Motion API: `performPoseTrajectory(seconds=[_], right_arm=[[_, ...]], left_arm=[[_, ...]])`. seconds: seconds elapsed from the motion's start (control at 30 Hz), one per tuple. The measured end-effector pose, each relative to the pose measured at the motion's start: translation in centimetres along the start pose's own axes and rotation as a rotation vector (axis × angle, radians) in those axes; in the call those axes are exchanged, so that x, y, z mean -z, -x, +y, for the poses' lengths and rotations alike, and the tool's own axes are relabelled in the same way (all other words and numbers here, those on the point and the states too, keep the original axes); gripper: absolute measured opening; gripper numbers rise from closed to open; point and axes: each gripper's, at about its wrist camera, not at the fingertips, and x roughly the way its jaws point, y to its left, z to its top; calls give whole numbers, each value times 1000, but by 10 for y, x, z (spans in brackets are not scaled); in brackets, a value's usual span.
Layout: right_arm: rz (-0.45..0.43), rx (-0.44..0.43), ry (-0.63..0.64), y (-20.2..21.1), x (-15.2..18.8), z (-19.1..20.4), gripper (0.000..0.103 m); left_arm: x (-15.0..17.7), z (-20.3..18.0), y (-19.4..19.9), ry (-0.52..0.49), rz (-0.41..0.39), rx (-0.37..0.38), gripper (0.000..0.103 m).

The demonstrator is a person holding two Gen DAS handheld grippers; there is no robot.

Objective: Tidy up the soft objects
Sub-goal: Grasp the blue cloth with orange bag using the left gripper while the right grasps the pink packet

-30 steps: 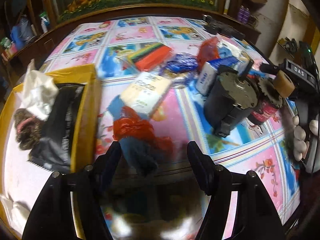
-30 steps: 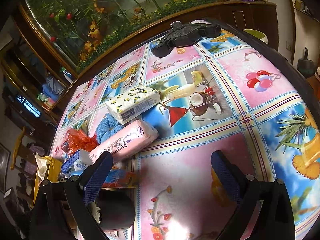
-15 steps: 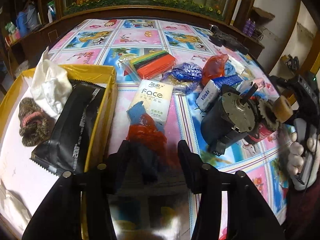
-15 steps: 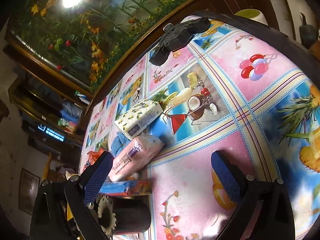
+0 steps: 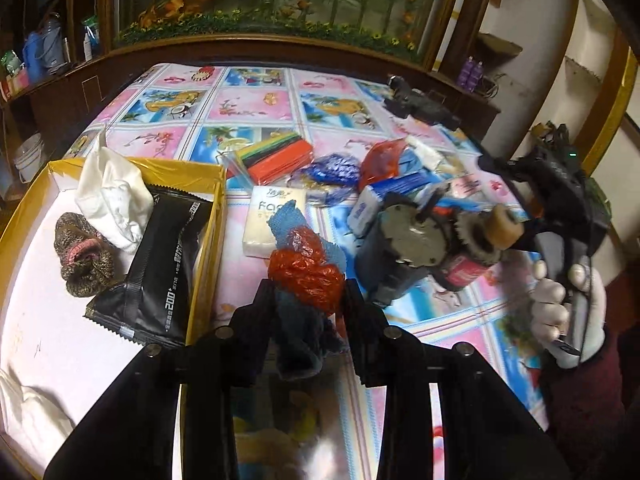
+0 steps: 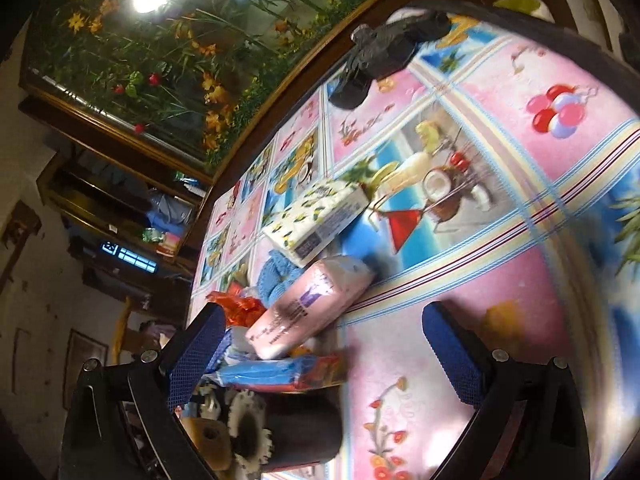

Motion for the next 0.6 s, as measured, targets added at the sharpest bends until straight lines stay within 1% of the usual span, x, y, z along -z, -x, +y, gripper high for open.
performPoseTrajectory(seconds=[0.03, 0.1, 0.17, 0.2, 0.23, 0.27, 0.33, 0.37, 0.5, 0.57, 0.6], right_arm=[[12, -2, -4, -4, -2, 2, 96], [40, 11, -30, -16, -7, 2, 82], [81, -21, -73, -29, -13, -3, 40], [102, -42, -90, -34, -15, -5, 35], [103, -55, -107, -34, -15, -5, 33], [93, -46, -106, -30, -17, -4, 32], [64, -45, -79, -20, -19, 1, 30], [46, -45, -67, -12, -20, 5, 28], [-38, -20, 14, 23, -19, 30, 28], [-61, -31, 65, 38, -17, 49, 28], [-51, -44, 96, 43, -14, 58, 28]], left_arm=[[0, 0, 7, 3, -10, 12, 31], [2, 4, 21, 17, -28, 32, 31], [4, 12, 38, 38, -45, 48, 31], [6, 18, 46, 49, -55, 51, 31], [8, 26, 58, 65, -68, 54, 31], [10, 33, 66, 80, -79, 54, 31], [14, 52, 84, 108, -101, 42, 31], [16, 64, 94, 121, -112, 26, 31], [22, 108, 114, 167, -128, -71, 31], [23, 131, 116, 198, -116, -101, 31], [23, 141, 115, 214, -109, -112, 31]])
